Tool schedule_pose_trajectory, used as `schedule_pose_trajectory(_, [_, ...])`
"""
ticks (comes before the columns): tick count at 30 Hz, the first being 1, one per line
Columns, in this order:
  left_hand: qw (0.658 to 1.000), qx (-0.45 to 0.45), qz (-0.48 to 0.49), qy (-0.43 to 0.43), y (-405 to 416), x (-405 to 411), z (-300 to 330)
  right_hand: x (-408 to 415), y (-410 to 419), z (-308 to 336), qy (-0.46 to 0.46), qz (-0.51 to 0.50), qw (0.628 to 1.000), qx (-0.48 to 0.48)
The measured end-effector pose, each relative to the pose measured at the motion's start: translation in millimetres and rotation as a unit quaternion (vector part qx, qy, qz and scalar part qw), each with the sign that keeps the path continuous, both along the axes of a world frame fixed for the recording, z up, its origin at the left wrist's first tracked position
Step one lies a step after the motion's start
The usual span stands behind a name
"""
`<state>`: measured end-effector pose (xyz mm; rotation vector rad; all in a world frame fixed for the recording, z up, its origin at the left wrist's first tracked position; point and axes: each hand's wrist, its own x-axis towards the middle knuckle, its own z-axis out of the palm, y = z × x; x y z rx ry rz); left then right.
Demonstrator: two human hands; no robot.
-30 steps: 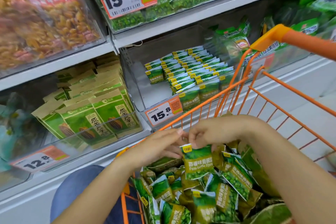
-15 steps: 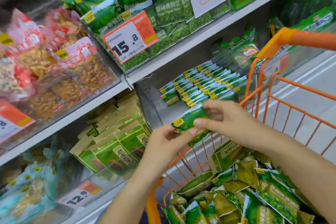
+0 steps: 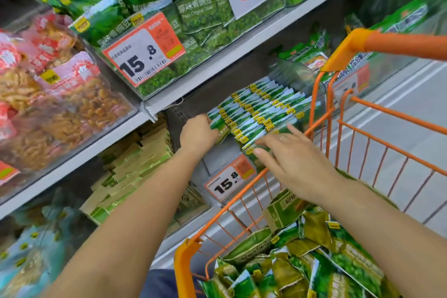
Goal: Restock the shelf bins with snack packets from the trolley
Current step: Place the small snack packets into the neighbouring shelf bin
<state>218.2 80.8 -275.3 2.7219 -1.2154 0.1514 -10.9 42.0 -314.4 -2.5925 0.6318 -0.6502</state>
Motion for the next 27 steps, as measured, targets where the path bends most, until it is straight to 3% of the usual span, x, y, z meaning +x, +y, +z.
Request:
schedule_pose_trajectory(6, [0.993,0.089,0.071,-0.02,-35.9,25.5,-15.6,-1.4,4.8,2.0,0.109,0.039,0.993,-0.026])
schedule_pose_trajectory(9, [0.987,0.126,0.095,-0.017,-46.2,35.6,-16.4,-0.9,4.6,4.9,0.098,0.046,0.994,-0.025])
schedule_pose_trajectory(13, [0.974,0.192,0.091,-0.085,-44.9,40.0,-18.7,4.1,6.4,4.2,0.063,0.032,0.996,-0.047])
schedule_pose_trajectory(22, [0.988,0.116,0.069,-0.076,-55.1,46.3,-35.2,15.6,2.9,-17.7,0.025,0.014,0.996,-0.085])
schedule_pose_trajectory(25, [0.986,0.139,0.052,-0.072,-53.2,44.9,-39.0,12.5,1.5,-3.7,0.065,0.046,0.995,-0.058])
schedule_pose_trajectory(27, [0.986,0.145,0.032,-0.077,-51.8,37.8,-31.5,7.7,-1.1,7.9,0.04,0.072,0.997,-0.011])
